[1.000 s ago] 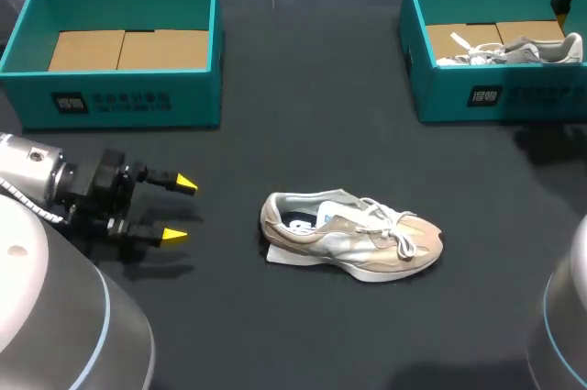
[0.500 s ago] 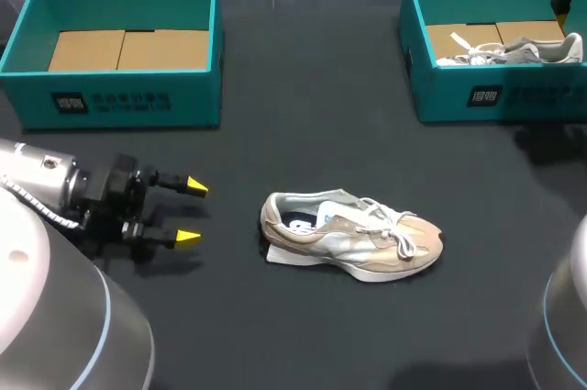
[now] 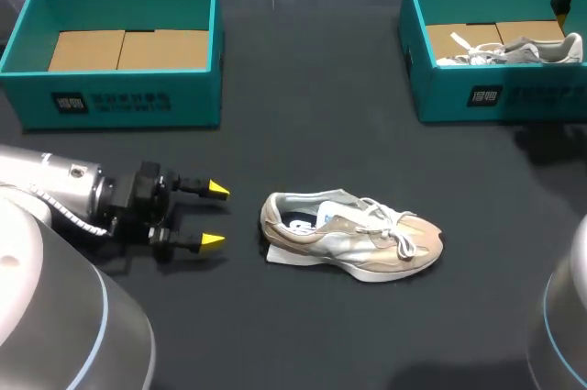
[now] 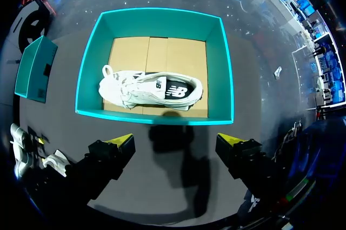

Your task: Take the shoe out of the shoebox, open the shoe tongue, remove and reinsert the insole, then place the shoe into the shoebox

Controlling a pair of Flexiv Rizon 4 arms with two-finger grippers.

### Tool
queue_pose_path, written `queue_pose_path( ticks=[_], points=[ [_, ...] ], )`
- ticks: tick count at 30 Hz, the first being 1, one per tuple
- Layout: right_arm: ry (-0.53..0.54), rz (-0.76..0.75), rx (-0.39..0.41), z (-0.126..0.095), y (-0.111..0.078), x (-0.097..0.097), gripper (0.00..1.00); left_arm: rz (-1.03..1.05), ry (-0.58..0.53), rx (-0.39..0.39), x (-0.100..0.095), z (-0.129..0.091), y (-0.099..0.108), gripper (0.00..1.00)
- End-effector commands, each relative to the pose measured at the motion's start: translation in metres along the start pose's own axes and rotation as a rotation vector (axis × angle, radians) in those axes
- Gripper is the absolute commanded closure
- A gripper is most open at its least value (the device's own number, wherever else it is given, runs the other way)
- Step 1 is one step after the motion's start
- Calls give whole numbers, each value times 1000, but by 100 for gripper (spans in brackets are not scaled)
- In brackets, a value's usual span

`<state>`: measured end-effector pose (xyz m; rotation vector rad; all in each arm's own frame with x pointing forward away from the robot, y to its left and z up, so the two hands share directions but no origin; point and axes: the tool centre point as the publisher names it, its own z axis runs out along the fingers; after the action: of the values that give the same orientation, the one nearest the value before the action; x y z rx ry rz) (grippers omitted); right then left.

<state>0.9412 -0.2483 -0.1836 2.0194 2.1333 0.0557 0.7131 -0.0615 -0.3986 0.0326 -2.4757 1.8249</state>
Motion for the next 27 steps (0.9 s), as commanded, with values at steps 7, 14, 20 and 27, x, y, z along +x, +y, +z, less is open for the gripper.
queue_pose_path(
  ticks=[7,14,20,27],
  points=[
    [-1,1,-1,0,-1,0,0,8,3,12,2,24,-2,0],
    [-1,1,-1,0,-1,0,0,12,6,16,7,37,-4,0],
    [-1,1,-1,0,-1,0,0,5,-1,19,8,48,-4,0],
    [-1,1,-1,0,-1,0,0,5,3,18,11,60,-6,0]
  ],
)
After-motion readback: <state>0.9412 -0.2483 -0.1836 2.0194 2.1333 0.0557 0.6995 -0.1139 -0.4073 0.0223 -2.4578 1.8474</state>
